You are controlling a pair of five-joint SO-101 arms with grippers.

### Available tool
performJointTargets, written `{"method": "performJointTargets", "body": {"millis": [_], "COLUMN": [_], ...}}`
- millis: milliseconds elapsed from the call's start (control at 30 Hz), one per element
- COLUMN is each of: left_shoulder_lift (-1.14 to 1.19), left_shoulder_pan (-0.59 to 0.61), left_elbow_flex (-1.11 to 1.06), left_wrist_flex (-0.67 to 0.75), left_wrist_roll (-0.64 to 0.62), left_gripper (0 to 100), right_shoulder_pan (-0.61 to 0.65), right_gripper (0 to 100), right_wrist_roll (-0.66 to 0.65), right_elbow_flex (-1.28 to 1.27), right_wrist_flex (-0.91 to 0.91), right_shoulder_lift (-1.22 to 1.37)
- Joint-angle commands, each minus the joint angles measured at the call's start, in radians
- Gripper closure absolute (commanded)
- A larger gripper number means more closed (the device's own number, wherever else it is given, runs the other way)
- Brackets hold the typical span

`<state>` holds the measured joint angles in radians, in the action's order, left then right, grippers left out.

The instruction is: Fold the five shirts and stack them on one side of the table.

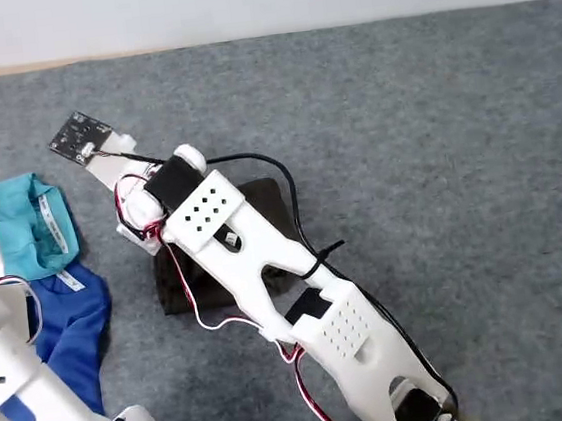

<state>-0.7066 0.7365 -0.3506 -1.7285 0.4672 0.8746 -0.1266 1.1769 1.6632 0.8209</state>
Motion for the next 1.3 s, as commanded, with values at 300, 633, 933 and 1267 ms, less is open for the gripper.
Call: {"method": "performJointTargets", "body": {"millis": [300,633,933,1267], "left_shoulder_lift": [-0.02,-0.02,-0.02,-0.02], "left_shoulder_pan": [0.003,0.003,0.003,0.003], "left_elbow_flex": [0.002,-0.004,-0.073,-0.067], "left_wrist_flex": [-0.012,-0.015,-0.009,-0.009], "left_wrist_roll": [0.0,0.0,0.0,0.0], "left_gripper": [100,100,100,100], "right_shoulder_pan": [0.012,-0.018,0.082,0.151], "right_gripper": [76.8,76.8,84.7,95.9], "right_wrist_roll": [0.015,0.014,0.011,0.006], "right_elbow_flex": [-0.103,-0.101,-0.101,0.008], "right_wrist_flex": [0.117,0.094,0.073,0.107], "right_shoulder_lift": [-0.041,0.116,0.157,0.11]}}
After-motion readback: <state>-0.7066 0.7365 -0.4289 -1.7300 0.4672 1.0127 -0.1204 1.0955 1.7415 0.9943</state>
